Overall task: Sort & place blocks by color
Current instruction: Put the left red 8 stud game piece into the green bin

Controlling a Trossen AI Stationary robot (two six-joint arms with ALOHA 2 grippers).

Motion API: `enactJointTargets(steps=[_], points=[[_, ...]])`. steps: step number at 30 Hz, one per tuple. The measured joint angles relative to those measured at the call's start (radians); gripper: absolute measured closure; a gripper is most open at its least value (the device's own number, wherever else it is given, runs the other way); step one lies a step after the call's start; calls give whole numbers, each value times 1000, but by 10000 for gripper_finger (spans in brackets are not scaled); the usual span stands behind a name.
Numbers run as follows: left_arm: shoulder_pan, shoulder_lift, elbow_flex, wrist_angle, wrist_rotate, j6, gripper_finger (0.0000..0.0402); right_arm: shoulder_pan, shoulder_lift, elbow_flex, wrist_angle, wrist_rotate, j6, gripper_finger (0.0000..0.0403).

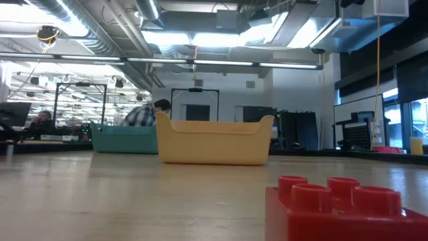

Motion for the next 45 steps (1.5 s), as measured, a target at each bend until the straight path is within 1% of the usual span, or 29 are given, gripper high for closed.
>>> enactJointTargets(steps=[4,8,11,15,17,21,24,26,29,34,39,45], points=[[-58,1,-78,124,-20,-95,230,12,0,0,50,0,-1,194],[-112,1,-177,160,-103,-111,230,22,0,0,81,0,-6,194],[-139,1,-270,204,-102,-127,230,25,0,0,90,0,-21,194],[-150,1,-401,368,-110,-127,230,25,0,0,89,1,-33,194],[-150,1,-463,478,-114,-92,230,25,0,0,89,1,-38,194],[-149,1,-582,734,-122,35,230,25,0,0,90,1,-79,194],[-149,1,-647,865,-138,107,230,25,0,0,90,1,-96,194],[-148,5,-670,896,-140,154,230,25,0,0,90,1,-110,194],[-140,38,-678,888,-144,206,230,25,0,0,91,1,-111,194],[-124,107,-658,906,-159,308,230,25,0,0,91,2,-134,194],[-118,155,-639,909,-165,285,230,25,0,0,92,1,-144,194],[-119,162,-639,903,-170,225,230,25,0,0,95,2,-166,194]])
